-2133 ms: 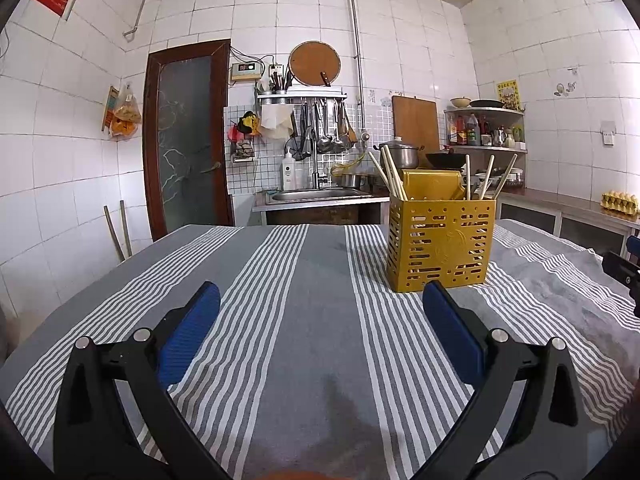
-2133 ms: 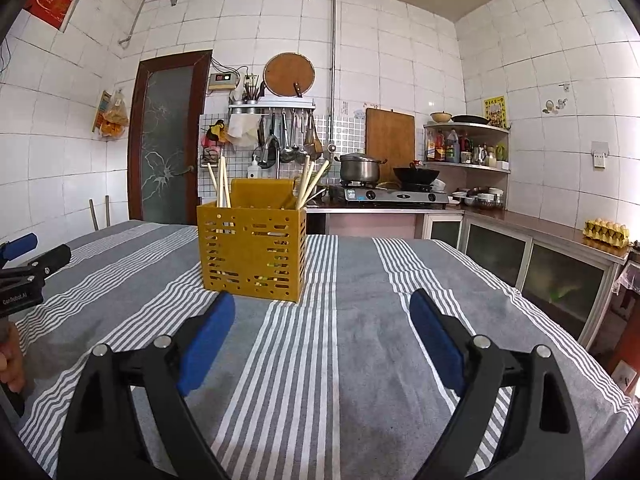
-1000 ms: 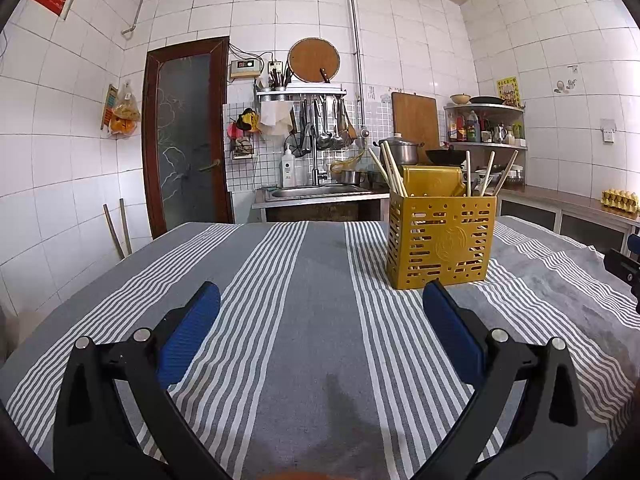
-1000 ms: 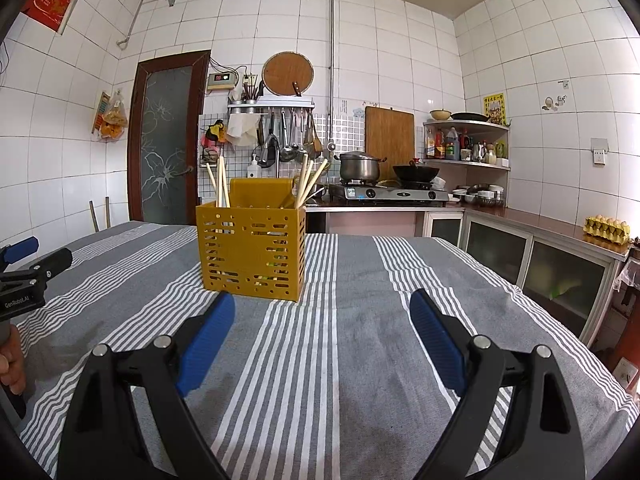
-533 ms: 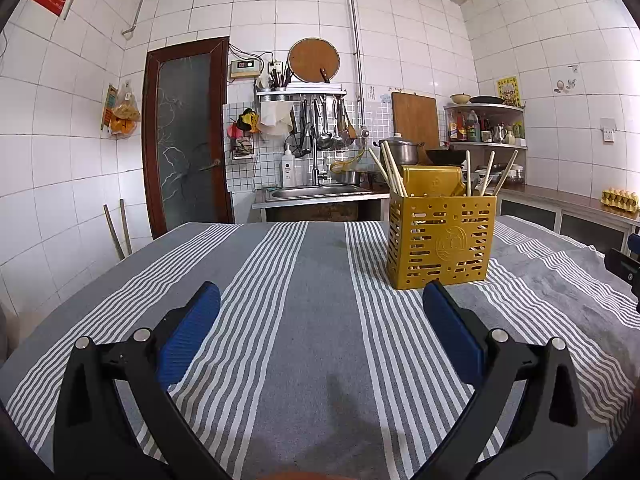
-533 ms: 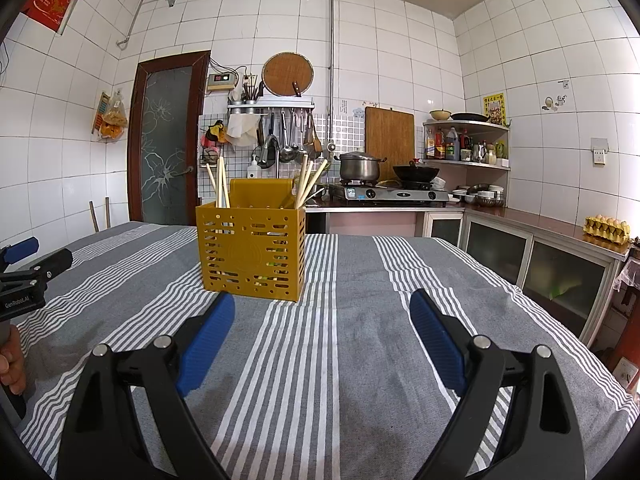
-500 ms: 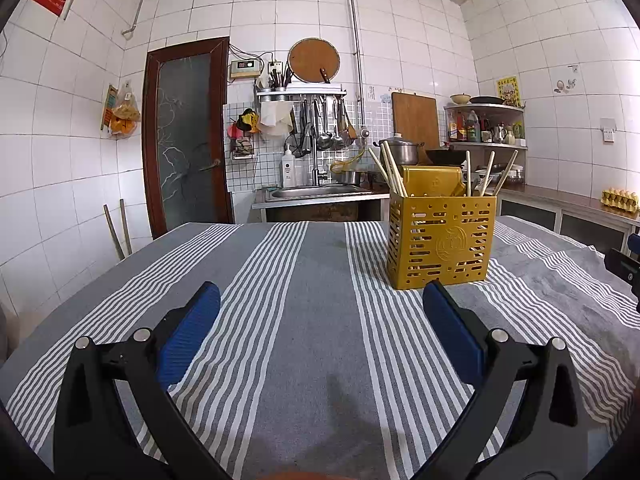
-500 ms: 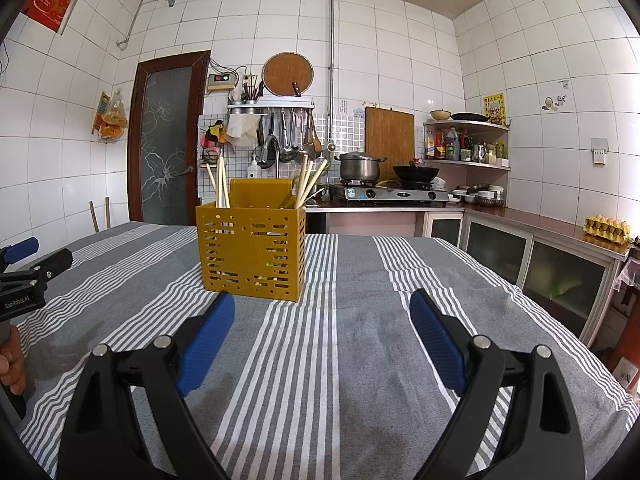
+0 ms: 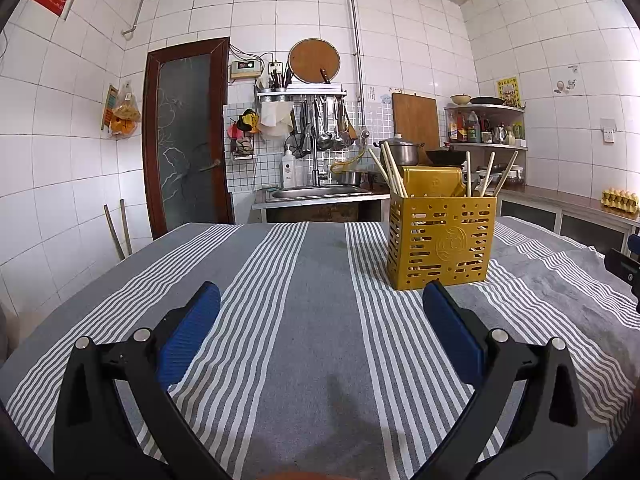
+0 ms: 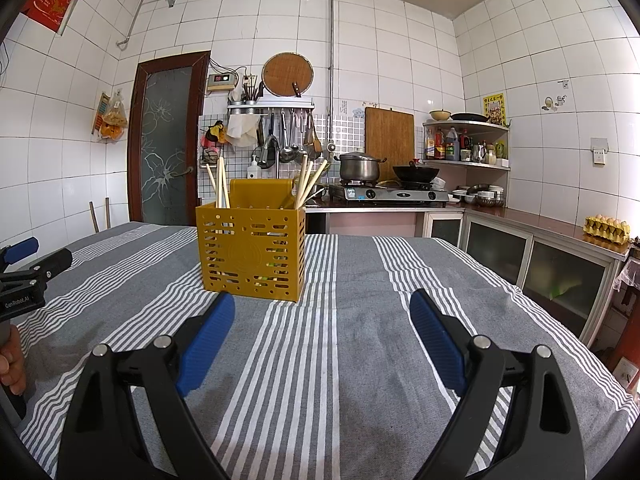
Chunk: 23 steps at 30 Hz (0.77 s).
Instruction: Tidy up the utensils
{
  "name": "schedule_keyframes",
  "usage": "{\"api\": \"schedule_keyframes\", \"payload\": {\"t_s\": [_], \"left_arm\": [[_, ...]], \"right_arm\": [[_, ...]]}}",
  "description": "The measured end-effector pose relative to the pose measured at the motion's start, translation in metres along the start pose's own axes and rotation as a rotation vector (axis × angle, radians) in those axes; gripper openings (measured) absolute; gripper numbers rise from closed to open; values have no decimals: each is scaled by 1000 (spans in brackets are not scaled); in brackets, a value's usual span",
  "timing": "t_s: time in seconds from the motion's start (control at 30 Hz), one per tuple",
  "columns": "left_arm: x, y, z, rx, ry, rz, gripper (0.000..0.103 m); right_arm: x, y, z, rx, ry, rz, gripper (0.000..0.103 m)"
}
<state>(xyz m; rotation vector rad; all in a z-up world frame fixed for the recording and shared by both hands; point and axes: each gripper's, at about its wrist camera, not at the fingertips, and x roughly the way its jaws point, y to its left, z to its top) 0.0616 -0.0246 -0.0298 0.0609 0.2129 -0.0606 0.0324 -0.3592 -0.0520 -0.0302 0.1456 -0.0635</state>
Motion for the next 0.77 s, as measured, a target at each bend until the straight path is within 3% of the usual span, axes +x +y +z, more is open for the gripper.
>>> {"api": "schedule_keyframes", "payload": {"t_s": [0.77], "left_arm": [[-2,-2,-2,-10,8,0,98]], "right_arm": [[0,0,0,-1,0,-1,87]]}}
